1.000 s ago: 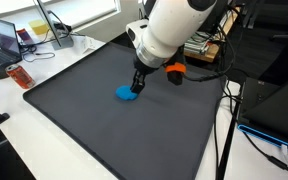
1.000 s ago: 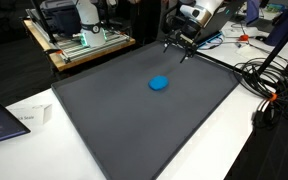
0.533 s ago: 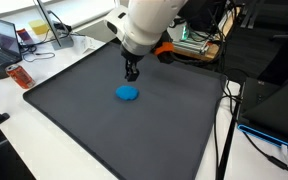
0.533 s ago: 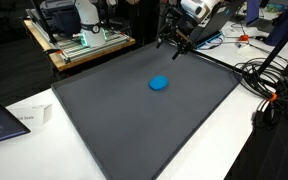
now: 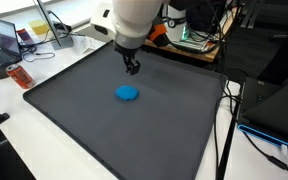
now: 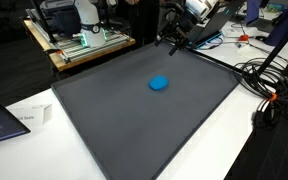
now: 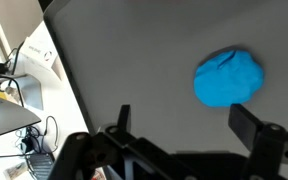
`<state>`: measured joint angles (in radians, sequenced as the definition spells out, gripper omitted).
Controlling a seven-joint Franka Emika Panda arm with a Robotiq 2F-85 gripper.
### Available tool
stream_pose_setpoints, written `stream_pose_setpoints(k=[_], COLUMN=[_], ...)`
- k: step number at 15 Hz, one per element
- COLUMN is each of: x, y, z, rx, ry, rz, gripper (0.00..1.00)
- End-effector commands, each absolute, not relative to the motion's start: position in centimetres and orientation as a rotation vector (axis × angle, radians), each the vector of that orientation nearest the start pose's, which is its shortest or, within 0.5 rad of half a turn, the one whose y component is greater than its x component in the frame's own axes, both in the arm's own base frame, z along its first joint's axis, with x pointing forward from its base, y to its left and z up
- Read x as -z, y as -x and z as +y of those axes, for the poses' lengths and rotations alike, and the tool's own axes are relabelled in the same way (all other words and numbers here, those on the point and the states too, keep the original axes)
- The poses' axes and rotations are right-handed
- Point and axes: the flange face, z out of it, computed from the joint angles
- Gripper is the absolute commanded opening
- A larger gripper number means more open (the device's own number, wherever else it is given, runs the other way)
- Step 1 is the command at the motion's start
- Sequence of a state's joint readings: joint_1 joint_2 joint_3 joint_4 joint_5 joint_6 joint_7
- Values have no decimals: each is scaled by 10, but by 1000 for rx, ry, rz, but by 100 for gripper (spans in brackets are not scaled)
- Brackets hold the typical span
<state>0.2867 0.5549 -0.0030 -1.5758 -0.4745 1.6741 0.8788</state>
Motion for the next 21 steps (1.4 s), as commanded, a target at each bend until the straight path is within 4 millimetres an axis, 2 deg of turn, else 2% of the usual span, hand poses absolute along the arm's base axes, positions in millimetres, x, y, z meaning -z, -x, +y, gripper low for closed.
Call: stream_pose_setpoints(k=[1, 7, 15, 21], x=[-304, -301, -295, -291], y=[-638, -649, -669, -678], z=[136, 121, 66, 28], rx=[304, 461, 621, 619], ry=[-2518, -2608, -2790, -3036], rz=[-458, -387, -337, -396], gripper=[100, 100, 100, 100])
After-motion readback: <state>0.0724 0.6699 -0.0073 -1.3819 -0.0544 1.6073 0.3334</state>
